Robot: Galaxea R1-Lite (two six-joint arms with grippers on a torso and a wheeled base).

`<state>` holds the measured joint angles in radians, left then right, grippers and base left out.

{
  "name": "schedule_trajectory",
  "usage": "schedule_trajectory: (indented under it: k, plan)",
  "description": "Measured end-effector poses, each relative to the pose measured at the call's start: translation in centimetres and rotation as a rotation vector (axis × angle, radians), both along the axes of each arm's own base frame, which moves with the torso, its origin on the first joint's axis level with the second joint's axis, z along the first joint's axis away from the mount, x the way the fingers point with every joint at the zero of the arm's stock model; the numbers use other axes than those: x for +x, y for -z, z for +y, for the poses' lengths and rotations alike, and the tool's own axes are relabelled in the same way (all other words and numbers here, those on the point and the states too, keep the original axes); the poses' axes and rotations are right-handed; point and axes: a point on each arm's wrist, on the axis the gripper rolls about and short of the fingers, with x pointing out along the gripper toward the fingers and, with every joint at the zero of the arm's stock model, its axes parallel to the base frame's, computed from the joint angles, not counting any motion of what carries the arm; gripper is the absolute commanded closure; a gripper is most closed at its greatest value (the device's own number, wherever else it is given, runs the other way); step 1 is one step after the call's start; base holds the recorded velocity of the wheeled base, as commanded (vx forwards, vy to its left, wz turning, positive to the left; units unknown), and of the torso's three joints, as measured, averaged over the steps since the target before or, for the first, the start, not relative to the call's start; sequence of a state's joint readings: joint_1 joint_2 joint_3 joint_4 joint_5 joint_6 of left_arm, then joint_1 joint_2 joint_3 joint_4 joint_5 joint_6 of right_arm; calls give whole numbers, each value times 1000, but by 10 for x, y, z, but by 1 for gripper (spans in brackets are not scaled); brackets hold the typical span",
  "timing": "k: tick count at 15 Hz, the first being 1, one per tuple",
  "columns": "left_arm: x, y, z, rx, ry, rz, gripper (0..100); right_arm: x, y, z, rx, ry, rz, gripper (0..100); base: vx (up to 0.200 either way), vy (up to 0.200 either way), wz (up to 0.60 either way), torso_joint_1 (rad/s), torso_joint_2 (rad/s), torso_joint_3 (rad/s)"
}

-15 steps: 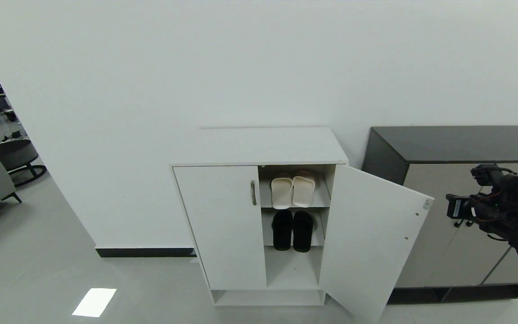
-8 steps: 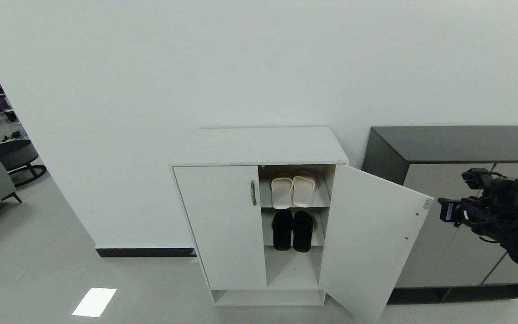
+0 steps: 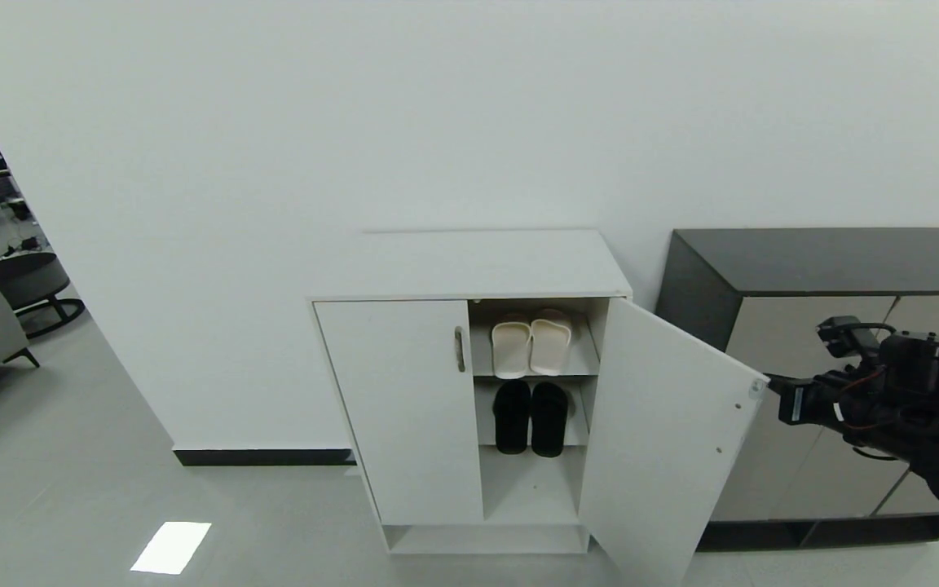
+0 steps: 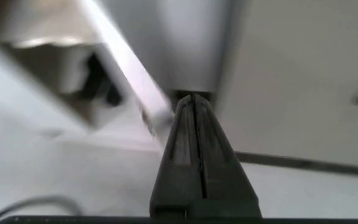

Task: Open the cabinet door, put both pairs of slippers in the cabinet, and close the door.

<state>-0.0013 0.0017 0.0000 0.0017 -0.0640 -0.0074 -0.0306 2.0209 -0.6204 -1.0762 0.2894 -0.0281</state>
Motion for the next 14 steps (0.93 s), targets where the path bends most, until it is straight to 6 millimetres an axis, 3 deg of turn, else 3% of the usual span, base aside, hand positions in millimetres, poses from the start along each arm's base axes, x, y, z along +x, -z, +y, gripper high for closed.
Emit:
schedule_trajectory:
  k: [3, 6, 14]
  plan:
    - [0, 0, 0, 0, 1, 0, 100, -34, -20, 35, 5, -127, -25, 100, 0, 0, 0, 0, 0, 0]
    - [0, 0, 0, 0, 1, 0, 100, -56, -38, 50, 8, -188, -72, 100, 0, 0, 0, 0, 0, 0]
    - [0, 0, 0, 0, 1, 0, 100, -56, -47, 61, 81, -202, -80, 100, 0, 0, 0, 0, 0, 0]
